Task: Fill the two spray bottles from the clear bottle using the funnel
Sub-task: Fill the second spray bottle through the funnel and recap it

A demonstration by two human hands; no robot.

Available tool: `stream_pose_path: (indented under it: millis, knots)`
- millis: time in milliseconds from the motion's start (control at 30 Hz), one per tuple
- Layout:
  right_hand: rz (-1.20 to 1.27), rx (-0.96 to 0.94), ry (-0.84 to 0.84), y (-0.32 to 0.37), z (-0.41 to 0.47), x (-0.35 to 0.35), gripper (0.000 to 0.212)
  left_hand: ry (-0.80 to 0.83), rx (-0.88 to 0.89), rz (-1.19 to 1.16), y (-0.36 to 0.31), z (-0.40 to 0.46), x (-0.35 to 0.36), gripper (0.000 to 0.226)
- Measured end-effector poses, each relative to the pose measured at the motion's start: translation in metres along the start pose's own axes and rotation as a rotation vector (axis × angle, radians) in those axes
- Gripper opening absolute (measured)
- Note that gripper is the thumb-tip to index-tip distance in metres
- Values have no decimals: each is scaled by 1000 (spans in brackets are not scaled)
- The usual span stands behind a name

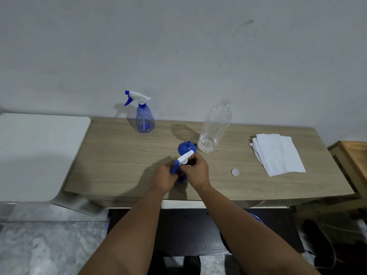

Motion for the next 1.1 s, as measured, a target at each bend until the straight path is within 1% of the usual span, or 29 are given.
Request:
stream_pose_path:
  millis: [100, 200, 267, 367, 433, 500, 567, 600, 733, 767, 833, 867, 933, 1000, 1033, 1100]
  knots:
    - [43, -65, 56, 6, -7, 5, 34, 9, 4, 14, -1, 0, 0, 13]
    - [64, -131, 100, 6, -11, 3, 28, 9, 17, 19, -4, -1, -1, 7]
    - [35, -106, 75, 1, -7, 1, 25, 11, 21, 30, -4, -1, 0, 6]
    - [-27, -46, 21, 1, -3, 0, 36, 20, 18, 35, -1, 0, 0, 9]
    - [-33, -59, 59, 4, -5, 4, 43, 23, 19, 57, -1, 2, -1, 3]
    - [-4, -100, 110, 6, -8, 5, 38, 25, 28, 68, -5, 2, -3, 11]
    - [-7, -126, 102, 5, -8, 2, 28, 19, 29, 79, -4, 2, -3, 6]
    - [-12, -110, 81, 4, -8, 0, 27, 15, 20, 80, -3, 2, -2, 3]
    - [-124, -1, -37, 4, -4, 2, 40, 10, -3, 56, 2, 3, -2, 11]
    - [-137, 7, -42, 5, -5, 4, 43, 9, 0, 64, 2, 4, -2, 11]
    - [-86, -8, 5, 5, -8, 6, 49, 0, 16, 105, 2, 6, -2, 11]
    - [-50, -32, 40, 5, -10, 6, 49, -7, 18, 120, 1, 6, -3, 12]
    - [-18, -105, 94, 6, -13, 5, 38, -15, 20, 122, 0, 4, -4, 13]
    - [-42, -114, 61, 3, -12, 1, 26, 0, 16, 90, 1, 4, -1, 13]
    - [-45, -76, 28, 0, -11, 0, 26, 7, 18, 77, 1, 3, 0, 13]
    - [-57, -8, -20, -1, -8, 0, 35, 5, 17, 80, 2, 4, 0, 12]
Point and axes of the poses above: each hand's wrist, its own z-axis towards the middle knuckle, its own x-axis out of the palm, y = z × x, the point moved 8 cm from there along z, towards the middle knuckle, and after that the axes turned 2 degrees about -z, right-handed, at the moved point
